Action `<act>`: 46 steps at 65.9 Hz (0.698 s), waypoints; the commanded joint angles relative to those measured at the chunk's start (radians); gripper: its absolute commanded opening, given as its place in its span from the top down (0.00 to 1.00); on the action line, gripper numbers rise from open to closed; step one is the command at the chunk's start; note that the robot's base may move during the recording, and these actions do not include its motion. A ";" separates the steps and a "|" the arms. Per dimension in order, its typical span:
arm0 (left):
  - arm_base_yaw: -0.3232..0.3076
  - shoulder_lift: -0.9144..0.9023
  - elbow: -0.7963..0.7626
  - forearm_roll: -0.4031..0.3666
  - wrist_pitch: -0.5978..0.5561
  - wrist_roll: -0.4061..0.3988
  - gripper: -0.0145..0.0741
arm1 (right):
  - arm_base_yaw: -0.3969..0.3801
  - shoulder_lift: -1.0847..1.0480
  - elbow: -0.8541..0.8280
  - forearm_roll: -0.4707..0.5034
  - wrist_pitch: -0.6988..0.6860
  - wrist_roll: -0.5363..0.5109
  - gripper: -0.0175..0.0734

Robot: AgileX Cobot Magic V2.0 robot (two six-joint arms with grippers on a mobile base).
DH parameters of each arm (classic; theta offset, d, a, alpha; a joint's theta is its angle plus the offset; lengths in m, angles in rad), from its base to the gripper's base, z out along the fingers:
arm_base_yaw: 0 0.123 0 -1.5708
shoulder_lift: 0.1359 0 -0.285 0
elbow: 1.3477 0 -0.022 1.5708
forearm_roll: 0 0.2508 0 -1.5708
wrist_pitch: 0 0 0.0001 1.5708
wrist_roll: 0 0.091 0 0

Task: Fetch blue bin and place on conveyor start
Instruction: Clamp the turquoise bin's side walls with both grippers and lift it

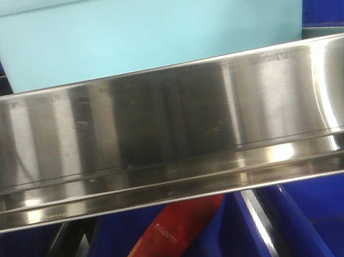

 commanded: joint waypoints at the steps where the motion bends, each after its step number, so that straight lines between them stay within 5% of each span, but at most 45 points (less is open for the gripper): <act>1: 0.022 0.112 -0.124 -0.004 0.094 -0.067 0.30 | 0.003 0.126 -0.139 -0.002 0.103 0.030 0.27; 22: 0.113 0.540 -0.598 0.002 0.519 -0.073 0.30 | 0.003 0.647 -0.716 -0.013 0.521 0.118 0.27; 46: 0.190 0.762 -0.680 0.005 0.551 -0.073 0.30 | 0.003 0.957 -0.839 -0.013 0.556 0.127 0.27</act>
